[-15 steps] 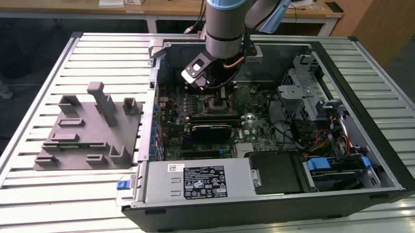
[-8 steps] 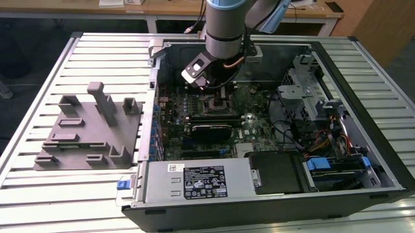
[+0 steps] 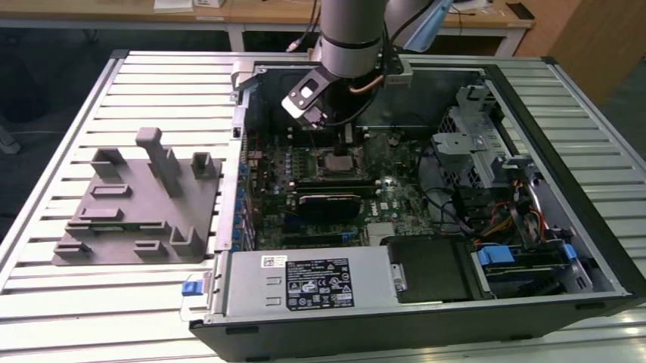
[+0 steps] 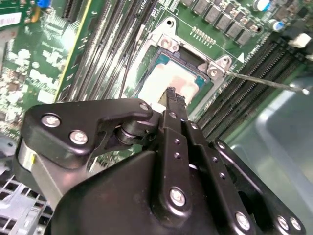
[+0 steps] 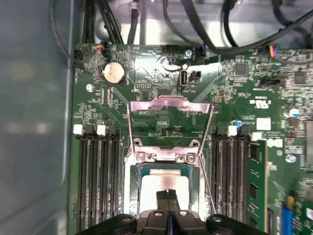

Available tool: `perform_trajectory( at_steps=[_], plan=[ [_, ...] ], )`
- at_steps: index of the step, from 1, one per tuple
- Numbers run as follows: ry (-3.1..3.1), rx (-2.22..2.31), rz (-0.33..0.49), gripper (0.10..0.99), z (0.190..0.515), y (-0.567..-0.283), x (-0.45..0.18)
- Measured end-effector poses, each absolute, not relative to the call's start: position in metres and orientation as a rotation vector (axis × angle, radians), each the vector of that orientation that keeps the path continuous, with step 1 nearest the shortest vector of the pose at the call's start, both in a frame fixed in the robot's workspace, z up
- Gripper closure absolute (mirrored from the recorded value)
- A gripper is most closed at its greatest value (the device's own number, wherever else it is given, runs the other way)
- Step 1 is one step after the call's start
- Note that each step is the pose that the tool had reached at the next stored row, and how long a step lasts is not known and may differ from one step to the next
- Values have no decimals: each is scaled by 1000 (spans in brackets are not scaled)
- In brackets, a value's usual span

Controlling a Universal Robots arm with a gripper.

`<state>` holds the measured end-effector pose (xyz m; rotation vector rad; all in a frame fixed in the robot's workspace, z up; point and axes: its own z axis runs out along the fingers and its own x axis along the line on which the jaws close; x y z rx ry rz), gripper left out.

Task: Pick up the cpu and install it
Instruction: 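Place the cpu into insertion slot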

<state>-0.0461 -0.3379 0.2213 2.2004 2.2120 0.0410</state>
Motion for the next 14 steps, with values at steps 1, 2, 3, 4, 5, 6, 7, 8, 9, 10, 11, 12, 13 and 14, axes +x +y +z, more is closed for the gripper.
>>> perform_trajectory(
  at_steps=[1,2,3,4,5,6,7,8,9,10,11,12,13,14],
  plan=[
    [2212,2200,41,980,224,-338,-46],
    [2212,2200,42,980,227,-338,-46],
    [2211,2200,42,980,230,-338,-46],
    [2211,2200,43,980,234,-338,-46],
    [2211,2200,43,980,237,-338,-46],
    [2211,2199,43,980,239,-338,-46],
    [2211,2199,44,980,242,-338,-46],
    [2210,2199,44,980,243,-338,-46],
    [2210,2199,44,980,244,-338,-46],
    [2210,2199,44,980,244,-338,-46],
    [2210,2199,44,980,244,-338,-46],
    [2210,2199,45,980,244,-338,-46],
    [2210,2199,44,980,244,-338,-46],
    [2210,2199,44,980,244,-338,-46]
  ],
)
